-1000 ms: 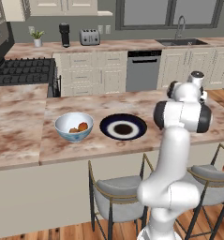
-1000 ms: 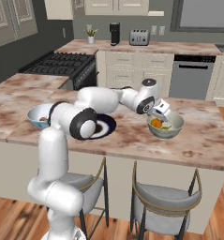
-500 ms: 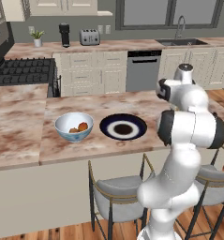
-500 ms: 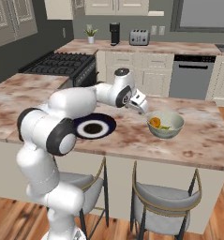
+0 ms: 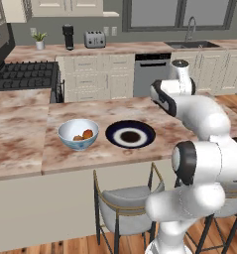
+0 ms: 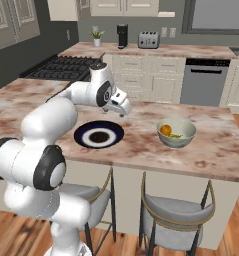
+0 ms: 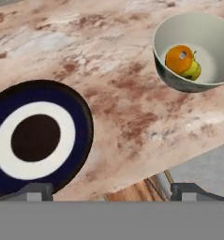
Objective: Take the fruits from the plate on the dining counter and place two fruits in each bowl.
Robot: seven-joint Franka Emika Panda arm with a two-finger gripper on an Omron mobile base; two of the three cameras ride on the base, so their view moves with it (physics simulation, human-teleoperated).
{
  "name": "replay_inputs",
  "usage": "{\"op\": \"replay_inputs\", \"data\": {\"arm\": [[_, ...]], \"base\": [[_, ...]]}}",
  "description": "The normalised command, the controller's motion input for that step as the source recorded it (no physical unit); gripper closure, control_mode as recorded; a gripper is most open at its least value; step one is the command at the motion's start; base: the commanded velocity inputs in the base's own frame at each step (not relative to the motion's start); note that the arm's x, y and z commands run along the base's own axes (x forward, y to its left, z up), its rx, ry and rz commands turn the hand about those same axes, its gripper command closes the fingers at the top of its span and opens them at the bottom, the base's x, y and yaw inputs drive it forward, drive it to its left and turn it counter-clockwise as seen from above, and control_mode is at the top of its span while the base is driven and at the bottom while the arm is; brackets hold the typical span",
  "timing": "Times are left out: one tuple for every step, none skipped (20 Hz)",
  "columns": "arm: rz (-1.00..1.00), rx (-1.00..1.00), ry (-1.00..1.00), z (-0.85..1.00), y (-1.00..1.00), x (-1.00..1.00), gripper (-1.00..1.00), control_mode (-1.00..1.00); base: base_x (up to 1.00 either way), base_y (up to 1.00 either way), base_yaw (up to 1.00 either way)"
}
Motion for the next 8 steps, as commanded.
{"op": "replay_inputs", "data": {"arm": [[0.12, 0.0, 0.02, 0.06, 0.91, -1.0, -1.0, -1.0], [0.11, 0.0, 0.0, 0.1, 0.88, -1.0, -1.0, -1.0], [0.11, 0.0, 0.0, 0.11, 0.81, -1.0, -1.0, -1.0], [0.12, 0.0, 0.0, 0.21, 0.75, -1.0, -1.0, -1.0], [0.13, 0.0, 0.0, 0.25, 0.69, -1.0, -1.0, -1.0], [0.12, 0.05, 0.0, 0.31, 0.42, -1.0, -1.0, -1.0], [0.14, 0.04, 0.0, 0.27, 0.31, -1.0, -1.0, -1.0], [0.16, 0.07, -0.01, 0.36, 0.07, -1.0, -1.0, -1.0]], "base": [[0.0, 0.0, 0.0], [0.0, 0.0, 0.0], [0.0, 0.0, 0.0], [0.0, 0.0, 0.0], [0.0, 0.0, 0.0], [0.0, 0.0, 0.0], [0.0, 0.0, 0.0], [0.0, 0.0, 0.0]]}}
